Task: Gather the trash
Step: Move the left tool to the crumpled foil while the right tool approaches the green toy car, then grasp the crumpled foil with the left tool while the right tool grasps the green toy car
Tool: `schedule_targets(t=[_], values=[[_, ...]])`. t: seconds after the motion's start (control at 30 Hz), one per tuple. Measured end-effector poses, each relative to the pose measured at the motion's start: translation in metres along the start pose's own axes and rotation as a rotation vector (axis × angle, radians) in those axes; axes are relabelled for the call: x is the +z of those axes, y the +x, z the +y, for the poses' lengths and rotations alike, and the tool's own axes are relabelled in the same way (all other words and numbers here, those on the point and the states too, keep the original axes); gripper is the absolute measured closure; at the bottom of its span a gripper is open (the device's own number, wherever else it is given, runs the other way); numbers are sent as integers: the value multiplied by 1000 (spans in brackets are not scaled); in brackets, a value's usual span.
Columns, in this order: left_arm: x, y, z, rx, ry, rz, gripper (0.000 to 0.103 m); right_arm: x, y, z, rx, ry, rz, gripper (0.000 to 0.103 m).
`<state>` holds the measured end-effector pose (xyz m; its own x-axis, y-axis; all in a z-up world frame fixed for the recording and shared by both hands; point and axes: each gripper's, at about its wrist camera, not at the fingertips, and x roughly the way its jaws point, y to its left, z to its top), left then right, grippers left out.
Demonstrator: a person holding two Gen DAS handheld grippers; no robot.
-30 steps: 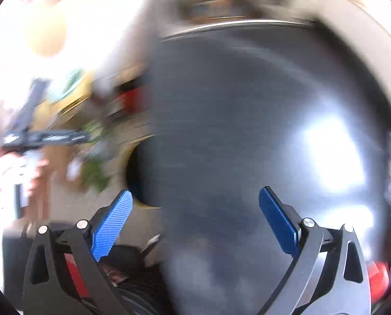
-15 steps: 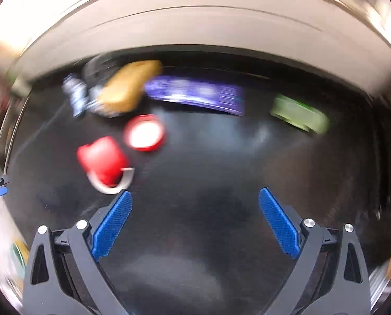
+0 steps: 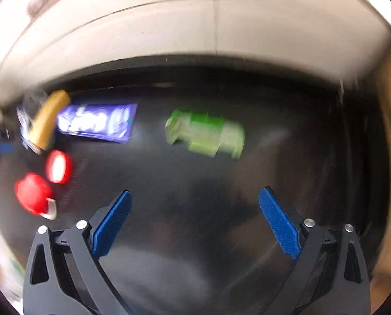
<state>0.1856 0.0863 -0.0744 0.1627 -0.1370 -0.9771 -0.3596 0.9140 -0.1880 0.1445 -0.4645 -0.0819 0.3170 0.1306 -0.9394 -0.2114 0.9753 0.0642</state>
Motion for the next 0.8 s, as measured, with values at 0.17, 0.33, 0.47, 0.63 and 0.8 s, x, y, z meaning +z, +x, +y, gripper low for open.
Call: schedule_targets(t=[0.17,0.33,0.47,0.63,0.8], values=[[27,22,-18,36,0,3,7,36,29,11,-23,-280,2,9],[41,31,-28,134,48,-28,7,55,57,16,43,-393,46,9],[39,35,-32,181,114,-62,6,56,74,16,77,-440,95,5],[16,27,-26,186,105,-143,5,54,71,11,106,-493,39,5],[5,24,-25,187,103,-125,5,44,65,6,126,-528,2,5]])
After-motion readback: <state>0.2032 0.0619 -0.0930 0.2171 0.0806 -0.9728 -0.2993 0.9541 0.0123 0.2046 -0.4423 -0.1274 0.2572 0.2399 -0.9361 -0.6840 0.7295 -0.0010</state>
